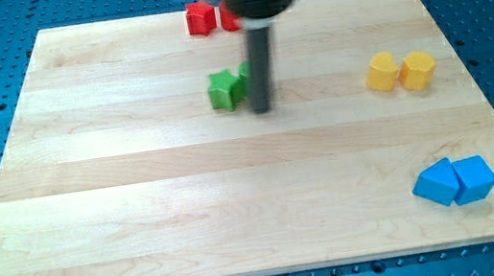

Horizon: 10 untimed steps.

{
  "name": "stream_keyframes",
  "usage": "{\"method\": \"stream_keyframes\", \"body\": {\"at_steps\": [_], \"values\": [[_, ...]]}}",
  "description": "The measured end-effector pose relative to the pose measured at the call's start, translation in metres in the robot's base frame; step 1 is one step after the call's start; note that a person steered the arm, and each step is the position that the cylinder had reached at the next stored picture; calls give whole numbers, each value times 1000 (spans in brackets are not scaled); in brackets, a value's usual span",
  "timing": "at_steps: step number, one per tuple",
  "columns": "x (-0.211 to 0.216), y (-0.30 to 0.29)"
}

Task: Slide the green circle into the green star

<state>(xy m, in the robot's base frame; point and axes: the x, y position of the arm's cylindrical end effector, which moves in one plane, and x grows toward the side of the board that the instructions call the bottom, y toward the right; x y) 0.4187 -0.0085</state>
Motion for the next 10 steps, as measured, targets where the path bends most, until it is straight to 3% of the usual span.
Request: {"method": "stream_keyframes", "body": {"at_steps": [2,3,5,6,7,8,9,10], "values": [[-92,32],[-98,12],[-148,97],[-169,50],[-97,-40],[-57,-41],[-101,-51],[-44,39]]}}
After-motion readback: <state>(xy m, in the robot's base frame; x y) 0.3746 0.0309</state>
